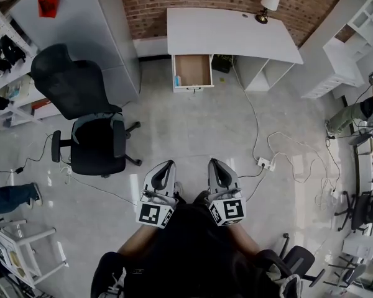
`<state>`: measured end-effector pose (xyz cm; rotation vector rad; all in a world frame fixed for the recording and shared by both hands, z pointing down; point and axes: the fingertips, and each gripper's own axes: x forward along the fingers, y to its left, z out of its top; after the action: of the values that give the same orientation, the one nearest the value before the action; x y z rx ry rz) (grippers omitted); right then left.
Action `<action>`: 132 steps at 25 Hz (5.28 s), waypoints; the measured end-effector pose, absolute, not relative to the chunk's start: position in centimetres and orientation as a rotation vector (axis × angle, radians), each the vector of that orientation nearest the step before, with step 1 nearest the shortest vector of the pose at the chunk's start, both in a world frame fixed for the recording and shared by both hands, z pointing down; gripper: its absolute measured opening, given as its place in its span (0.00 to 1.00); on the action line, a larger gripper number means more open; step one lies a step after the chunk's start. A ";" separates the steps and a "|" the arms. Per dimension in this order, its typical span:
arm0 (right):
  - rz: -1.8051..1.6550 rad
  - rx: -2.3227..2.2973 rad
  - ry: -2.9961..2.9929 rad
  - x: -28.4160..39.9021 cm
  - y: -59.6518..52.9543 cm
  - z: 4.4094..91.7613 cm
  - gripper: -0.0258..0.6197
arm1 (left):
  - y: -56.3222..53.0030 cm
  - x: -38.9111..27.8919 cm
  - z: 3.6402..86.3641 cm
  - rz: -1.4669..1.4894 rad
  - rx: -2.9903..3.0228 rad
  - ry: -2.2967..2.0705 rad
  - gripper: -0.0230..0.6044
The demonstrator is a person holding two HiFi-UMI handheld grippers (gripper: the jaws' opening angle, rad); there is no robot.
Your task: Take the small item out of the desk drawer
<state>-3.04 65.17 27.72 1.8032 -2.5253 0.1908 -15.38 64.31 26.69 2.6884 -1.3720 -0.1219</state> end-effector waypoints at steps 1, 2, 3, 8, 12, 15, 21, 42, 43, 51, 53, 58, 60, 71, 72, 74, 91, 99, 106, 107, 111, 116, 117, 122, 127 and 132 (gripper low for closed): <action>0.192 1.812 -2.525 -3.6 64.8 27.9 0.08 | 63.8 -15.9 26.9 -0.120 2.691 -1.371 0.05; 0.196 1.821 -2.524 -4.0 64.4 28.0 0.08 | 63.3 -16.3 27.1 -0.116 2.693 -1.370 0.05; 0.201 1.826 -2.523 -4.4 64.0 28.1 0.08 | 62.8 -16.6 27.3 -0.114 2.692 -1.366 0.05; 0.209 1.811 -2.522 -5.0 61.9 28.6 0.08 | 61.3 -16.6 28.1 -0.123 2.680 -1.325 0.05; 0.202 1.816 -2.534 -4.4 58.0 29.0 0.08 | 57.8 -16.2 28.9 -0.106 2.669 -1.331 0.05; 0.211 1.809 -2.547 -3.3 54.1 29.4 0.08 | 54.1 -15.3 29.3 -0.090 2.657 -1.357 0.05; 0.214 1.788 -2.575 1.4 44.0 29.4 0.08 | 44.5 -11.2 29.3 -0.059 2.642 -1.407 0.05; 0.249 1.640 -2.623 13.7 18.6 31.8 0.08 | 20.5 -1.6 33.5 0.125 2.479 -1.588 0.05; 0.263 1.646 -2.615 14.1 18.2 32.2 0.08 | 19.8 -1.2 33.7 0.132 2.482 -1.582 0.05; 0.344 1.636 -2.585 15.2 13.6 35.5 0.08 | 13.6 0.3 37.0 0.165 2.465 -1.576 0.05; 0.345 1.606 -2.583 14.4 12.4 36.4 0.08 | 12.4 -0.2 38.8 0.178 2.441 -1.574 0.05; 0.346 1.566 -2.572 12.3 8.9 37.5 0.08 | 9.0 -2.0 42.9 0.235 2.382 -1.563 0.05; 0.353 1.546 -2.557 11.7 7.4 38.3 0.08 | 7.6 -2.4 44.8 0.265 2.349 -1.553 0.05; 0.453 1.434 -2.488 8.4 -1.0 42.9 0.08 | 0.6 -5.4 61.0 0.510 2.126 -1.484 0.06; 0.463 1.433 -2.478 8.3 -1.9 43.5 0.08 | 0.0 -5.5 62.5 0.530 2.104 -1.469 0.07; 0.485 1.436 -2.458 8.2 -3.4 44.7 0.08 | -1.2 -5.6 65.2 0.563 2.065 -1.440 0.15; 0.661 1.369 -2.333 5.8 -7.6 53.2 0.08 | -4.6 -6.9 85.0 0.829 1.741 -1.286 0.35; 0.691 1.373 -2.293 7.0 -8.7 55.1 0.08 | -4.7 -7.8 90.6 0.924 1.641 -1.245 0.38; 0.713 1.393 -2.261 8.3 -9.2 56.0 0.08 | -4.0 -6.8 93.0 0.964 1.586 -1.176 0.38; 0.714 1.397 -2.257 8.4 -9.3 56.1 0.08 | -3.9 -6.9 93.3 0.976 1.572 -1.171 0.38; 0.708 1.414 -2.244 9.2 -9.6 55.9 0.08 | -4.1 -7.4 93.7 1.024 1.553 -1.195 0.19; 0.703 1.434 -2.224 9.9 -9.0 56.0 0.08 | -4.2 -7.5 93.2 0.988 1.569 -1.216 0.18; 0.704 1.438 -2.225 10.0 -8.8 55.9 0.08 | -4.1 -7.4 93.0 0.986 1.575 -1.216 0.18; 0.701 1.457 -2.240 10.1 -7.5 54.7 0.08 | -3.8 -7.1 90.2 0.952 1.637 -1.212 0.17; 0.653 1.501 -2.281 10.5 -5.0 51.0 0.08 | -2.4 -6.7 84.1 0.874 1.752 -1.233 0.17; 0.565 1.528 -2.343 11.5 0.0 46.1 0.08 | 1.4 -6.6 75.1 0.718 1.837 -1.312 0.17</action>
<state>11.50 -0.02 46.07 1.5275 -2.3434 0.5655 -6.57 1.36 75.11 1.8373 -1.3125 0.7179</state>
